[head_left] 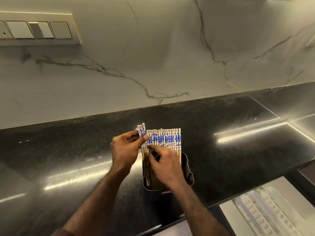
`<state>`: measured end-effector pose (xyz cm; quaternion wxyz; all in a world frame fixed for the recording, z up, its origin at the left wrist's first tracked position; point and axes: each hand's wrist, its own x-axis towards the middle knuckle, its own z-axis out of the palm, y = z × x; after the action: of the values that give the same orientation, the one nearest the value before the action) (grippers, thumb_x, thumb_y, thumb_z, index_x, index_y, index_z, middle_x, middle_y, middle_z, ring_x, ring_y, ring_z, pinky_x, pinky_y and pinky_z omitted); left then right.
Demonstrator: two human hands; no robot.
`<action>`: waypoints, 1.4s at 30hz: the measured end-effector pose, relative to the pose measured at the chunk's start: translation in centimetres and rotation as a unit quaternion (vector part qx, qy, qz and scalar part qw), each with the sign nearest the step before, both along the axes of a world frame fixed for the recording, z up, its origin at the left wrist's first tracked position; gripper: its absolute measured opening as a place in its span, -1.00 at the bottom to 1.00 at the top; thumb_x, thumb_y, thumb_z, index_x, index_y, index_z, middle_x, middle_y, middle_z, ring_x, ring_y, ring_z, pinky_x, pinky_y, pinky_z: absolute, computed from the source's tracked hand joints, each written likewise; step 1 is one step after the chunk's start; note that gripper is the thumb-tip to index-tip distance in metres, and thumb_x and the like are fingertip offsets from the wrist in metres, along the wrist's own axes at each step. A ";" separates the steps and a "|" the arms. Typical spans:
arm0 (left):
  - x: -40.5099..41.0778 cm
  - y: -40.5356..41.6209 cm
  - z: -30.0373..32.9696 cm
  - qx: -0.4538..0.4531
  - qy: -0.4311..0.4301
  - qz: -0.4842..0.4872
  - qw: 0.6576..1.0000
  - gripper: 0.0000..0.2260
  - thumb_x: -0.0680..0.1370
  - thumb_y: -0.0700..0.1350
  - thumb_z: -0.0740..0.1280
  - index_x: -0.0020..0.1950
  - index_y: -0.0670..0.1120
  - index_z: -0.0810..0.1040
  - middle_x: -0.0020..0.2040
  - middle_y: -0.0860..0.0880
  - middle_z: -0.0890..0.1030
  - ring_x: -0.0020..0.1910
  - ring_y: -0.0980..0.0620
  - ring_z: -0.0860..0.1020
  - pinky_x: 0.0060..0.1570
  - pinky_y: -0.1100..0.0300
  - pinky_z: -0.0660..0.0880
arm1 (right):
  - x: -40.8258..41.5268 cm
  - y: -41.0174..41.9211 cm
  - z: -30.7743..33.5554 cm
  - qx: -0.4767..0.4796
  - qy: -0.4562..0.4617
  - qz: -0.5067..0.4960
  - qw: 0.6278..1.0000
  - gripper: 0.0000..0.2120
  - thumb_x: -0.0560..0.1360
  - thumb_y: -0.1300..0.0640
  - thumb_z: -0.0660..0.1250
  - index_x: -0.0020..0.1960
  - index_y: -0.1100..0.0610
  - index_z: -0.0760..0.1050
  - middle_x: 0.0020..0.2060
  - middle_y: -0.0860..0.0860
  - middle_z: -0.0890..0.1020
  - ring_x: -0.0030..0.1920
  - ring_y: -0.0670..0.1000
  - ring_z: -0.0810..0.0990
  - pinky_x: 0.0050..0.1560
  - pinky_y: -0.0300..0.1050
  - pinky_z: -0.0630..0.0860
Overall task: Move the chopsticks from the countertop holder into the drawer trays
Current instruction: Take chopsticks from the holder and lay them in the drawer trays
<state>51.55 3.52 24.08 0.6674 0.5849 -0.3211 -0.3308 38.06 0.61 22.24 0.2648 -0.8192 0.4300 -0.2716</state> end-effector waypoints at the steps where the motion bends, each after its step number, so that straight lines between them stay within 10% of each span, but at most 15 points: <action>1: 0.2 -0.1 0.7 -0.007 0.002 -0.007 1.000 -0.78 0.41 -0.26 0.48 0.04 -0.13 0.67 -0.10 -0.07 0.74 -0.08 -0.02 0.71 -0.06 0.08 0.64 | 0.0 -0.1 0.3 0.021 -0.015 0.002 1.000 -0.66 0.55 -0.02 0.33 0.31 0.00 0.51 0.12 -0.08 0.65 0.04 -0.22 0.54 0.10 -0.31 0.45; 4: 0.9 -0.3 3.4 -0.033 -0.009 -0.051 0.998 -0.76 0.35 -0.19 0.49 0.01 -0.08 0.67 -0.11 -0.06 0.74 -0.08 -0.02 0.71 -0.12 0.20 0.64 | -0.2 -0.6 1.2 0.141 -0.085 0.021 0.986 -0.69 0.55 0.01 0.34 0.27 0.02 0.54 0.12 -0.05 0.66 -0.02 -0.30 0.56 0.01 -0.43 0.47; 8: 1.8 -0.8 7.3 -0.066 -0.025 -0.120 0.990 -0.73 0.34 -0.19 0.49 0.04 -0.11 0.66 -0.06 -0.09 0.73 -0.05 -0.03 0.70 -0.12 0.20 0.63 | -1.3 -1.0 2.6 0.302 -0.177 0.067 0.934 -0.77 0.58 0.15 0.29 0.22 0.11 0.56 0.07 0.06 0.66 0.11 0.03 0.62 0.20 0.07 0.56; 17: 1.2 -2.7 11.3 -0.090 0.046 -0.124 0.987 -0.74 0.31 -0.16 0.52 -0.01 -0.11 0.68 -0.06 -0.12 0.73 -0.06 -0.08 0.71 -0.18 0.14 0.64 | -4.4 -0.3 3.6 0.412 -0.215 0.123 0.877 -0.80 0.61 0.19 0.23 0.18 0.17 0.54 0.04 0.12 0.69 0.10 0.11 0.65 0.10 0.11 0.61; 42: -24.4 -0.4 8.1 -0.064 0.107 -0.223 0.967 -0.71 0.34 -0.15 0.50 0.05 -0.12 0.67 0.01 -0.15 0.71 0.00 -0.12 0.69 -0.14 0.14 0.63 | -31.1 3.3 3.1 0.410 -0.243 0.031 0.878 -0.84 0.52 0.22 0.39 0.08 0.20 0.65 -0.06 0.14 0.72 -0.01 0.10 0.71 -0.04 -0.10 0.64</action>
<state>27.19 3.08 32.17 0.6433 0.4155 -0.3911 -0.5104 6.92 3.93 25.32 0.6818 -0.5585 0.3992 -0.2529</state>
